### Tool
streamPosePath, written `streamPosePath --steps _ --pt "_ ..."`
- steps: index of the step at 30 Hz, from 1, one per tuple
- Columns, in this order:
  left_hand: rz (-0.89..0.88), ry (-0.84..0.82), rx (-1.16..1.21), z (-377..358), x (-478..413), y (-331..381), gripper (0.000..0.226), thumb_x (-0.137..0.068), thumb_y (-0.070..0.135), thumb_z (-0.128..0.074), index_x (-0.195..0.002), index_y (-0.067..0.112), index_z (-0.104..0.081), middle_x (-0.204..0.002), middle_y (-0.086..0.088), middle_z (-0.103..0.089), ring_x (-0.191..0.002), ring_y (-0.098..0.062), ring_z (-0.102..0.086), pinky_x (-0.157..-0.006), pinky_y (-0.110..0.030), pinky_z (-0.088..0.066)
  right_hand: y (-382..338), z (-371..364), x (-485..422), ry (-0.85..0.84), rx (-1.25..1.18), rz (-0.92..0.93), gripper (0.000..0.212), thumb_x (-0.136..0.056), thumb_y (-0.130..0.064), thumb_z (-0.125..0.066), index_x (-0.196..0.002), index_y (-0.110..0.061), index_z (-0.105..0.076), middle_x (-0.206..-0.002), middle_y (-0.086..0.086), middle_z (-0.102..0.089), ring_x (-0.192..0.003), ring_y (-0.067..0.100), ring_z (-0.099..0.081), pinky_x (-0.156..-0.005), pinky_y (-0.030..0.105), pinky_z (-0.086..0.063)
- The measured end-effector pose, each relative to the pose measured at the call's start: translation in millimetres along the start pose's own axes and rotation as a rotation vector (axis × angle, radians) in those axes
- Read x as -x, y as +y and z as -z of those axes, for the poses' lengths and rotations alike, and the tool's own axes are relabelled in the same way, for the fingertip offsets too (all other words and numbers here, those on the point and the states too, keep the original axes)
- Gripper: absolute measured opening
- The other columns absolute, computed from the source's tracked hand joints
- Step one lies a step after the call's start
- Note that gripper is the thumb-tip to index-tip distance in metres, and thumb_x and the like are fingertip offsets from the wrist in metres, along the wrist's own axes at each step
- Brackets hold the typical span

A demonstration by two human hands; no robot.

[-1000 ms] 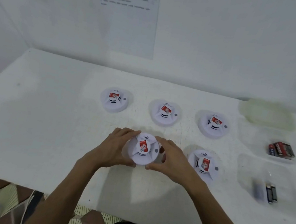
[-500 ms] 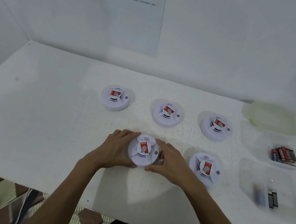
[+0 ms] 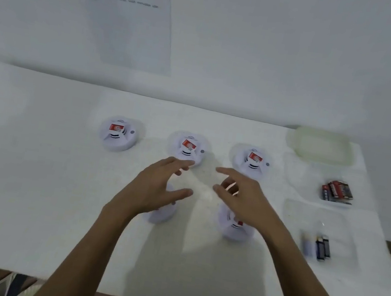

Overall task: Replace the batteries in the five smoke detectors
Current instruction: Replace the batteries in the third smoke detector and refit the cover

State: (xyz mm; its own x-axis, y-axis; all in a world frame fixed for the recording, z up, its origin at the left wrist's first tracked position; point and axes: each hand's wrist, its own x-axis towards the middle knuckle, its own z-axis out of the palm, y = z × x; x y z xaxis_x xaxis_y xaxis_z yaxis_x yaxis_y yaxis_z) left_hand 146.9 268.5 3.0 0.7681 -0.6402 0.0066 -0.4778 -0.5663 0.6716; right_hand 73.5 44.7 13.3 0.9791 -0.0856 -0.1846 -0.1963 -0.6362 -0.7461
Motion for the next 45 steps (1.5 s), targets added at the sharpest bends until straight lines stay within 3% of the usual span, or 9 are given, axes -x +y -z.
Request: streamPosePath --steps 7,13,20,26,32,35,39,42,45 --pt "-0.05 -0.089 -0.034 -65 -91 44 0.066 -0.084 0.044 -0.066 -0.141 0.027 -0.039 -0.136 0.002 -0.047 -0.117 -0.014 -0.046 -0.092 -0.026 -0.039 65 60 -23 0.21 0.183 -0.097 0.042 -0.093 -0.027 -0.06 -0.134 -0.02 -0.053 -0.114 0.008 -0.061 -0.086 0.018 -0.059 -0.08 0.025 -0.044" --pt "0.093 -0.176 -0.163 -106 -149 56 0.101 -0.068 0.047 -0.077 -0.148 0.021 -0.021 -0.151 -0.006 -0.025 -0.136 -0.029 -0.024 -0.107 -0.044 -0.03 102 71 -46 0.09 0.189 -0.224 0.047 -0.097 -0.024 -0.052 -0.142 -0.015 -0.043 -0.127 0.016 -0.053 -0.117 0.031 -0.052 -0.096 0.033 -0.04" --pt "0.099 -0.137 -0.236 -111 -156 61 0.109 -0.062 0.049 -0.081 -0.148 0.015 -0.022 -0.144 -0.006 -0.039 -0.13 -0.026 -0.033 -0.106 -0.035 -0.026 102 72 -42 0.08 0.056 -0.159 0.042 -0.095 -0.016 -0.053 -0.136 -0.012 -0.047 -0.126 0.013 -0.057 -0.115 0.027 -0.051 -0.086 0.026 -0.037" --pt "0.033 0.003 -0.197 -89 -130 86 0.114 -0.056 0.055 -0.081 -0.148 0.031 -0.018 -0.139 -0.003 -0.039 -0.122 -0.023 -0.039 -0.098 -0.038 -0.04 69 98 -5 0.138 -0.404 -0.106 0.037 -0.093 -0.015 -0.058 -0.127 -0.028 -0.052 -0.111 0.004 -0.068 -0.091 0.017 -0.068 -0.08 0.034 -0.06" --pt "-0.11 0.026 0.151 -70 -90 132 0.104 -0.059 0.046 -0.083 -0.143 0.028 -0.024 -0.138 0.009 -0.039 -0.117 -0.005 -0.044 -0.096 -0.021 -0.045 45 115 52 0.185 -0.706 0.055 0.031 -0.096 -0.009 -0.057 -0.123 -0.023 -0.061 -0.106 0.006 -0.072 -0.098 0.021 -0.069 -0.083 0.034 -0.059" --pt "-0.185 0.028 0.299 -66 -70 150 0.101 -0.06 0.032 -0.087 -0.139 0.024 -0.025 -0.133 0.018 -0.037 -0.12 -0.006 -0.044 -0.092 -0.019 -0.047 38 114 71 0.233 -0.661 0.038 0.025 -0.095 -0.018 -0.061 -0.119 -0.024 -0.064 -0.11 -0.001 -0.069 -0.099 0.015 -0.068 -0.082 0.034 -0.059" --pt "-0.273 0.02 0.403 -67 -51 165 0.105 -0.057 0.02 -0.09 -0.138 0.014 -0.024 -0.143 0.0 -0.038 -0.13 -0.022 -0.042 -0.098 -0.031 -0.046 28 114 92 0.218 -0.722 0.052 0.027 -0.088 -0.022 -0.068 -0.115 -0.022 -0.065 -0.108 -0.006 -0.071 -0.094 0.011 -0.07 -0.073 0.028 -0.06" --pt "-0.29 0.035 0.36 -67 -43 168 0.103 -0.056 0.029 -0.087 -0.138 0.013 -0.028 -0.143 0.001 -0.04 -0.129 -0.02 -0.043 -0.099 -0.027 -0.044 27 115 104 0.326 -0.561 0.086 0.028 -0.085 -0.023 -0.073 -0.111 -0.028 -0.064 -0.11 -0.015 -0.066 -0.095 0.001 -0.065 -0.069 0.017 -0.056" --pt "-0.261 0.077 0.279 -67 -35 167 0.103 -0.055 0.047 -0.084 -0.14 0.027 -0.03 -0.14 0.007 -0.043 -0.128 -0.017 -0.044 -0.102 -0.037 -0.044 29 113 112 0.383 -0.442 0.09 0.033 -0.084 -0.023 -0.073 -0.114 -0.03 -0.062 -0.119 -0.014 -0.061 -0.1 0.003 -0.062 -0.07 0.021 -0.058"
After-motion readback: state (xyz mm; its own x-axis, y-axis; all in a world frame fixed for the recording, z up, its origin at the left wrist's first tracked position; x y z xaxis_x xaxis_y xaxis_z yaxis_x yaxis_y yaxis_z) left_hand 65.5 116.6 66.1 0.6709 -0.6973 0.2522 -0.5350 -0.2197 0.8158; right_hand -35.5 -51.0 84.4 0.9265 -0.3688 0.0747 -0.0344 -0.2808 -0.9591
